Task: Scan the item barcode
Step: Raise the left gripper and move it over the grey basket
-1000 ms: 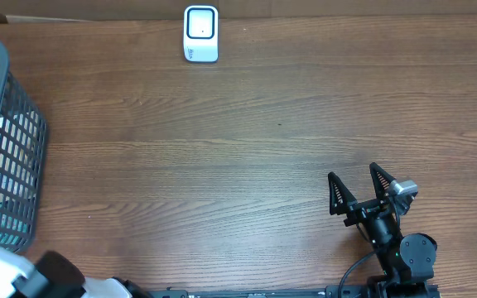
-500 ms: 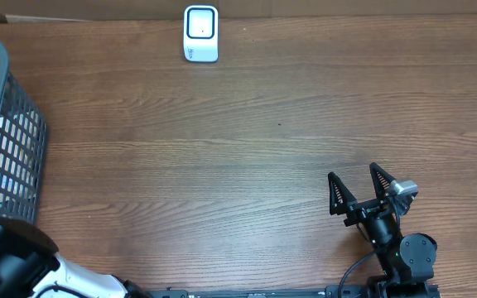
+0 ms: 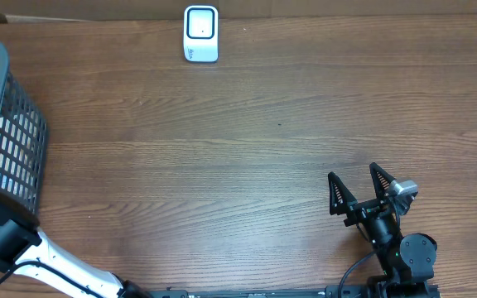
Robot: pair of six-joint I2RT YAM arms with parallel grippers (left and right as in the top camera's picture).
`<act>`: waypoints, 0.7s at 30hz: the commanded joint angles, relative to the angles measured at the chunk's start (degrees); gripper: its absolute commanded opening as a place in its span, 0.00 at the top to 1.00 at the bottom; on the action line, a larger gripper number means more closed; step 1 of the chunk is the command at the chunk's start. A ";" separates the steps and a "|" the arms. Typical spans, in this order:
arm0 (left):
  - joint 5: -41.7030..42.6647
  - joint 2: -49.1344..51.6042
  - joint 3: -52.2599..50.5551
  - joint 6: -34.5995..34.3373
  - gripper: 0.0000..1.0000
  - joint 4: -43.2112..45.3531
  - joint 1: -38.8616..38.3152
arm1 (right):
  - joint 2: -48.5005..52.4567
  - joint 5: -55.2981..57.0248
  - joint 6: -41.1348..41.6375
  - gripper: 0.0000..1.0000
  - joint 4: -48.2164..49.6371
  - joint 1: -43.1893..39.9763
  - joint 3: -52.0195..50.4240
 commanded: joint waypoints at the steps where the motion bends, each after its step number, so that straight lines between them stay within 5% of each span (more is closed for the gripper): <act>1: -0.33 1.86 -0.31 1.38 0.01 1.49 0.61 | -0.61 0.31 -0.02 0.00 0.37 -0.39 -0.61; 21: 3.50 7.63 -0.63 2.43 0.00 5.33 0.70 | -0.61 0.31 -0.02 0.00 0.37 -0.39 -0.61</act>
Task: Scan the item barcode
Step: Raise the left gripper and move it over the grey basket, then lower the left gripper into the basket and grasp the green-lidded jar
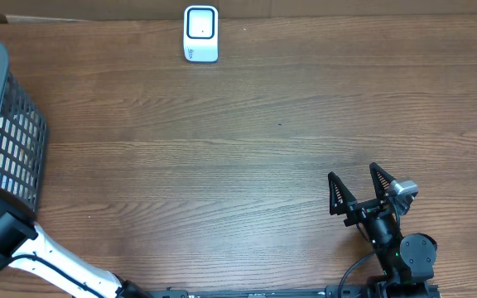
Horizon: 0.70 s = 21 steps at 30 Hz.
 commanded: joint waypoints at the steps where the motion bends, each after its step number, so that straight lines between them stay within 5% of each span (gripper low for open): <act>1: 0.63 3.06 -0.55 0.94 0.00 -0.09 0.70 | -0.61 0.28 -0.02 0.00 0.37 -0.37 -0.61; 21: 0.74 2.03 2.49 0.48 0.00 -0.61 -0.20 | -0.61 0.28 -0.02 0.00 0.37 -0.37 -0.61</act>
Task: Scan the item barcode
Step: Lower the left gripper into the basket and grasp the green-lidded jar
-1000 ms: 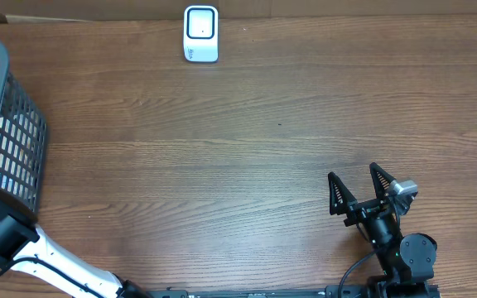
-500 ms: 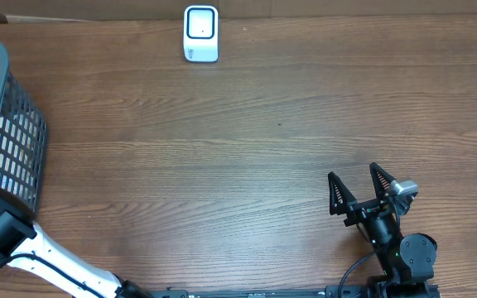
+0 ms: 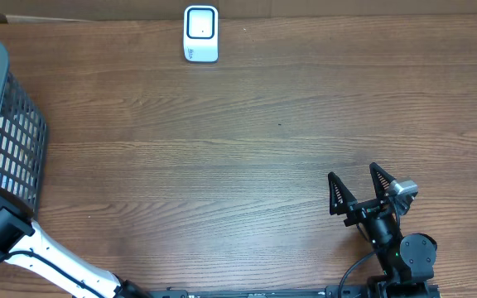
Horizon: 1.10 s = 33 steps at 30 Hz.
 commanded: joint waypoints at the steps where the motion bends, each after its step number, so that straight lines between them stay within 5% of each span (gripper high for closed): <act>1: 0.76 -1.73 2.05 -0.26 0.00 -0.44 -0.72 | -0.61 0.28 -0.02 0.00 0.37 -0.39 -0.61; 9: 0.76 -1.20 -0.48 -3.63 0.00 -1.44 0.13 | -0.61 0.28 -0.02 0.00 0.37 -0.39 -0.61; 22: 0.76 -3.30 0.81 -5.44 0.19 -3.02 -0.11 | -0.61 0.28 -0.02 0.00 0.37 -0.39 -0.61; 33: 1.05 -14.80 1.40 -7.96 0.30 -3.43 -0.79 | -0.61 0.28 -0.02 0.00 0.37 -0.39 -0.61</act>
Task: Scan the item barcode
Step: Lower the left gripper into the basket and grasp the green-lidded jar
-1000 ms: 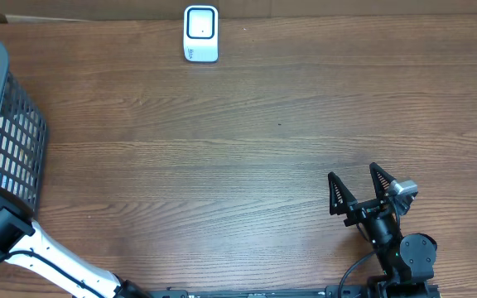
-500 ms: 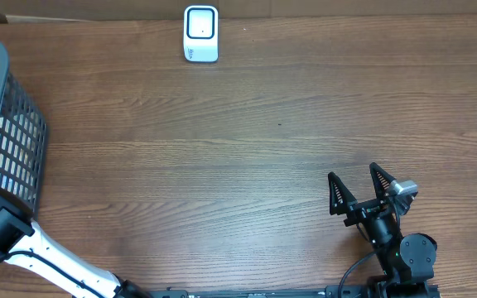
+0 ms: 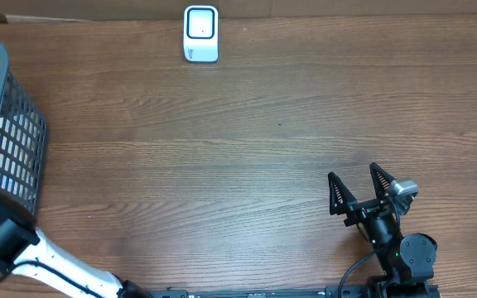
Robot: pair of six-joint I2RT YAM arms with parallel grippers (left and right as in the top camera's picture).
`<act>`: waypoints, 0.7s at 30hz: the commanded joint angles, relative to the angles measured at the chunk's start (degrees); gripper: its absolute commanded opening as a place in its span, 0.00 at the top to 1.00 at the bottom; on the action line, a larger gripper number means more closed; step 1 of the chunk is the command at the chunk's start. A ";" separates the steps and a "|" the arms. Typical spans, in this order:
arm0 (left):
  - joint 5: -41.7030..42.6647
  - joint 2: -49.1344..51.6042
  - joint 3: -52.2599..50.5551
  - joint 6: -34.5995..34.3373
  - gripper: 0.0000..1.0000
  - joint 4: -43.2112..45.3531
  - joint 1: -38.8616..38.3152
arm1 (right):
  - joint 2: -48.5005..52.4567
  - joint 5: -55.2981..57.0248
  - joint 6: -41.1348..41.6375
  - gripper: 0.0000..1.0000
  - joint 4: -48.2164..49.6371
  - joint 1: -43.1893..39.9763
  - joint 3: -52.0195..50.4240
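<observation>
The white barcode scanner (image 3: 200, 33) stands at the table's far edge, left of centre. The item itself does not show. Something pale can be seen through the mesh of the grey wire basket (image 3: 7, 124) at the left edge, but I cannot tell what it is. My left arm (image 3: 2, 244) reaches from the bottom left under the basket's near corner. Its gripper is out of the frame. My right gripper (image 3: 356, 186) rests open near the front right, holding nothing, fingers pointing away from me.
The brown wooden table (image 3: 263, 124) stretches between the basket, the scanner and the right arm. A cardboard-coloured wall runs along the far edge behind the scanner.
The dark link of my left arm by the basket's near corner sits slightly lower in the view. The right arm, the scanner and the basket have not moved.
At every earlier moment my left arm reached to the basket at the left edge with its gripper out of frame, its dark link shifting only slightly from one moment to another. The right gripper stayed open at the front right, and the scanner stayed at the far edge.
</observation>
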 commanded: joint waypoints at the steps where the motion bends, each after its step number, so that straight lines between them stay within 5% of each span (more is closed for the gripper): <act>1: 0.98 -6.95 1.73 -2.73 0.29 -0.17 -0.74 | -0.61 0.31 0.00 0.00 0.37 -0.39 -0.61; 10: 1.16 -4.15 0.96 -3.04 0.07 -1.57 0.39 | -0.61 0.31 0.00 0.00 0.37 -0.39 -0.61; 21: 2.03 2.01 0.92 0.33 0.05 0.15 0.79 | -0.61 0.31 0.00 0.00 0.37 -0.39 -0.61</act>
